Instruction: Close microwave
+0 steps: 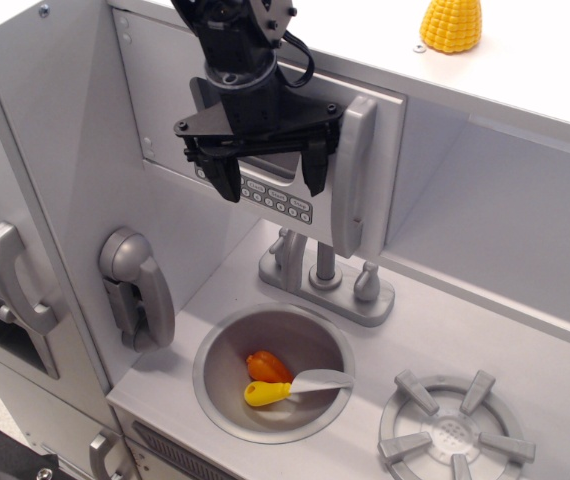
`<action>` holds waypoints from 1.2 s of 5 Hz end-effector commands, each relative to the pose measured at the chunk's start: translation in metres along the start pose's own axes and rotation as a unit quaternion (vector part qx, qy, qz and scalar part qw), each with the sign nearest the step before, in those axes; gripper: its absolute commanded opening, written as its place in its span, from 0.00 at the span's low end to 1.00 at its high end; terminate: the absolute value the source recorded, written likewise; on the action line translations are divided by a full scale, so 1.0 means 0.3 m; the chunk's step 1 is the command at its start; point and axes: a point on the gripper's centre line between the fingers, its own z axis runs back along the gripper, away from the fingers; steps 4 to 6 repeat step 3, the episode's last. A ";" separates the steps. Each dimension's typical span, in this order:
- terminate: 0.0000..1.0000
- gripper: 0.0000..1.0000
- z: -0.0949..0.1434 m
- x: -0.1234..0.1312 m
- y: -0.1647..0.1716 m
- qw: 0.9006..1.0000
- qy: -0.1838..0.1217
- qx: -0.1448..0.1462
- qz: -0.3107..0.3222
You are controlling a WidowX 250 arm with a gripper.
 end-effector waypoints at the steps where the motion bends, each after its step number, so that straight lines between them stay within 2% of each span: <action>1: 0.00 1.00 0.079 -0.047 0.046 0.999 0.026 0.006 -0.041; 2: 0.00 1.00 0.080 -0.132 0.140 0.997 0.034 0.033 -0.063; 3: 1.00 1.00 0.088 -0.175 0.204 0.995 0.039 0.040 -0.086; 6: 1.00 1.00 0.088 -0.175 0.204 0.995 0.039 0.040 -0.086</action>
